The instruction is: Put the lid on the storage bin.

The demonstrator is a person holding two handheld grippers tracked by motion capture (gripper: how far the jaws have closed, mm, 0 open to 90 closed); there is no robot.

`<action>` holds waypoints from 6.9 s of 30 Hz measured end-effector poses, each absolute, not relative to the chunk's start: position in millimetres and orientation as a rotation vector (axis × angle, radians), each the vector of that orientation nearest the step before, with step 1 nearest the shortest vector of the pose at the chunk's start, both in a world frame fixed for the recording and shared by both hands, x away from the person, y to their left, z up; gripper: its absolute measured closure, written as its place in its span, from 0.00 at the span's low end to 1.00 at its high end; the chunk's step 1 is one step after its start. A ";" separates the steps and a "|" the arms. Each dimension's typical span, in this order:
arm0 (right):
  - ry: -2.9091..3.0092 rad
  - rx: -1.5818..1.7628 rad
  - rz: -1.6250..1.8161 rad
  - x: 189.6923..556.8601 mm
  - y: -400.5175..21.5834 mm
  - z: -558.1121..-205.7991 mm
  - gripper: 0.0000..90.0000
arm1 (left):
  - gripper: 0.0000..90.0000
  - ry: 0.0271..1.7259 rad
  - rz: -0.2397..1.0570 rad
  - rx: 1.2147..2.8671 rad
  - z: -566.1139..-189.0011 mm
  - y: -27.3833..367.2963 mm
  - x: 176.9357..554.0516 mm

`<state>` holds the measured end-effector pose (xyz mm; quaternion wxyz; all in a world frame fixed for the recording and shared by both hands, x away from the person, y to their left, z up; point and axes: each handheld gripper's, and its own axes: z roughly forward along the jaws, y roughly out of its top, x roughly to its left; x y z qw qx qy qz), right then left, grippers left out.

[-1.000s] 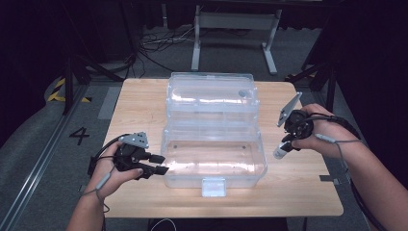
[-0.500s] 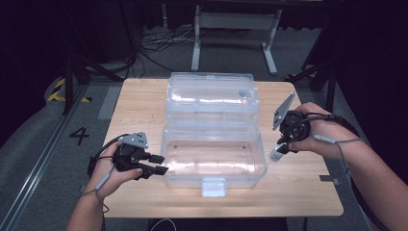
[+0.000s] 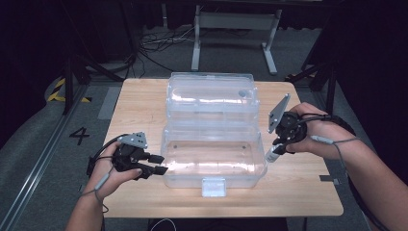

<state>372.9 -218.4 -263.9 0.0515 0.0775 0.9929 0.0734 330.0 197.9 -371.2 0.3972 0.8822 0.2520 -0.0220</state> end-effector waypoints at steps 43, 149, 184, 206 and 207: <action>3.076 0.056 0.156 379.3 -175.3 -299.5 0.80 | 0.63 0.651 -0.046 2.234 -371.6 201.8 326.8; 3.173 0.246 0.326 370.5 -176.7 -349.2 0.62 | 0.60 0.634 -0.050 2.246 -372.6 195.7 334.7; 3.078 0.180 0.449 348.8 -167.0 -409.8 0.91 | 0.41 0.769 0.086 2.079 -369.5 200.6 352.0; 3.083 0.207 0.580 351.4 -174.2 -412.2 0.91 | 0.40 0.747 0.184 2.083 -334.9 170.7 371.5; 3.082 0.206 0.581 351.4 -174.3 -412.2 0.91 | 0.40 0.739 0.186 2.081 -331.2 168.1 373.7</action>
